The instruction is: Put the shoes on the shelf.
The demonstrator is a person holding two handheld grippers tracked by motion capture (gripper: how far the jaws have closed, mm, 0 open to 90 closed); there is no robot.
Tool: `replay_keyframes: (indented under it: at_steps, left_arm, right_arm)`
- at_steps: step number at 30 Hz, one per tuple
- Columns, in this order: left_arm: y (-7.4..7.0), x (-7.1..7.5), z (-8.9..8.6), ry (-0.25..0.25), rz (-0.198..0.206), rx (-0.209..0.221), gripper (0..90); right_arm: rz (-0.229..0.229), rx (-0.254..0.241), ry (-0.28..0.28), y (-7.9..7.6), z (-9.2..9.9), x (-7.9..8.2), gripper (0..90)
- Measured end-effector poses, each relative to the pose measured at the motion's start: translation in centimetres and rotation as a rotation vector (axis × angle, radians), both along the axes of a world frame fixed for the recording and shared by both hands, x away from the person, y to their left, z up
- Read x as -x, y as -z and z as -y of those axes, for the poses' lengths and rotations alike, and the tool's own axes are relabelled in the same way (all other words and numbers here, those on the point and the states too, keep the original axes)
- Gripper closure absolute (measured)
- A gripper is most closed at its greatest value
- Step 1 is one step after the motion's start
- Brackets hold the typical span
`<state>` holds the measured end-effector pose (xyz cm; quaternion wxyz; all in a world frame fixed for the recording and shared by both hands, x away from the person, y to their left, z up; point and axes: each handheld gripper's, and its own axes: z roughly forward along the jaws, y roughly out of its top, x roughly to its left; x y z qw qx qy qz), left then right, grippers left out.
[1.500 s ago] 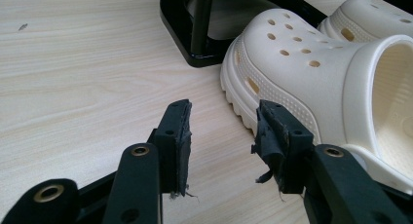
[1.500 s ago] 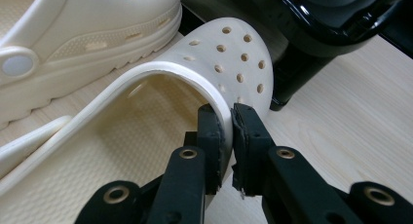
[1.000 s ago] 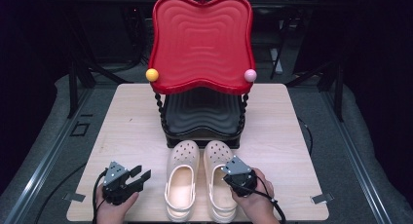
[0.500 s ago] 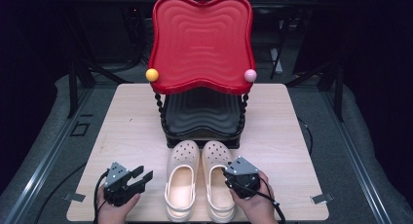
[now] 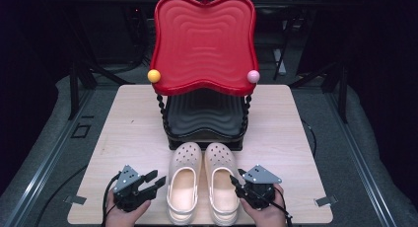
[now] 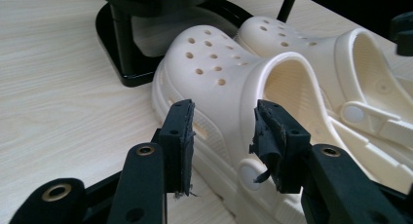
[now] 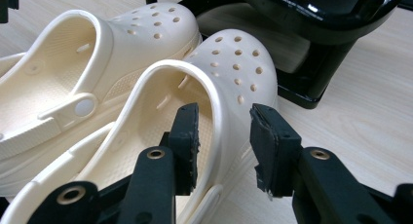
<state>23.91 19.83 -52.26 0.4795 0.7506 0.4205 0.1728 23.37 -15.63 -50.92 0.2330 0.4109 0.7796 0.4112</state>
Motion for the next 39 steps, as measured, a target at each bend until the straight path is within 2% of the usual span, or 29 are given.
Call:
replay_keyframes:
  at_steps: [4,5,6,8,10,14,15,17,19,20,22,23,25,27,32,33,34,35,39]
  left_arm:
    - [0.0,-0.1,0.6,0.021,0.002,0.016,58.0]
    - [0.1,-0.1,0.9,0.026,-0.003,0.020,57.9]
    - [0.1,-0.2,1.0,0.025,-0.002,0.017,57.5]
    - [0.1,-0.2,1.4,0.034,0.005,0.006,57.5]
    - [0.1,-0.3,1.8,0.032,0.013,-0.007,57.2]
    - [0.3,-0.5,2.3,0.025,0.008,-0.020,56.9]
    - [0.3,-0.6,2.4,0.032,0.002,-0.024,56.9]
    - [0.5,-0.7,2.7,0.031,-0.002,-0.036,56.9]
    - [0.7,-0.8,3.0,0.042,-0.007,-0.034,57.7]
    - [0.8,-0.9,3.2,0.045,-0.009,-0.038,57.8]
    - [0.9,-0.9,3.4,0.046,-0.011,-0.052,58.4]
    - [1.0,-1.0,3.6,0.045,-0.009,-0.059,58.4]
    - [1.2,-1.0,3.8,0.043,-0.007,-0.072,58.5]
    - [1.4,-1.0,3.9,0.037,-0.005,-0.080,59.0]
    - [1.5,-1.1,4.0,0.020,-0.006,-0.094,59.7]
    - [1.5,-1.1,4.1,0.016,-0.002,-0.090,60.2]
    - [1.6,-1.1,4.1,0.013,-0.001,-0.089,60.3]
    - [1.6,-1.2,4.2,0.012,0.000,-0.091,60.3]
    - [1.7,-1.3,4.1,0.000,-0.007,-0.088,61.8]
  right_arm:
    - [0.002,0.002,-0.004,0.9,-0.4,-0.2,62.6]
    - [-0.014,0.016,-0.006,0.9,-0.5,-0.2,62.2]
    - [0.007,0.011,-0.001,1.3,-0.7,-0.4,61.8]
    - [-0.007,0.025,0.003,1.5,-0.8,-0.5,61.6]
    - [0.003,0.012,0.009,1.7,-0.9,-0.6,61.5]
    - [-0.025,0.018,0.008,1.8,-0.9,-0.8,63.5]
    - [-0.010,0.006,0.017,2.0,-1.0,-0.9,64.3]
    - [-0.035,0.014,0.013,1.9,-1.0,-0.9,65.7]
    - [-0.027,0.003,0.013,2.0,-1.0,-1.0,66.5]
    - [-0.039,0.008,0.015,2.0,-1.1,-1.0,66.6]
    - [-0.013,-0.006,0.027,2.2,-1.2,-1.1,66.6]
    - [-0.035,0.006,0.022,2.1,-1.1,-1.0,66.6]
    - [-0.037,0.005,0.026,2.1,-1.1,-1.0,66.6]
    - [-0.032,-0.010,0.034,2.3,-1.1,-1.1,66.2]
    - [-0.035,0.000,0.037,2.4,-1.2,-1.2,65.0]
    - [-0.011,-0.012,0.046,2.6,-1.3,-1.2,65.0]
    - [-0.008,-0.012,0.050,2.6,-1.4,-1.3,65.0]
    - [-0.033,0.003,0.044,2.5,-1.3,-1.2,65.0]
    - [-0.021,0.005,0.055,2.6,-1.4,-1.4,65.9]
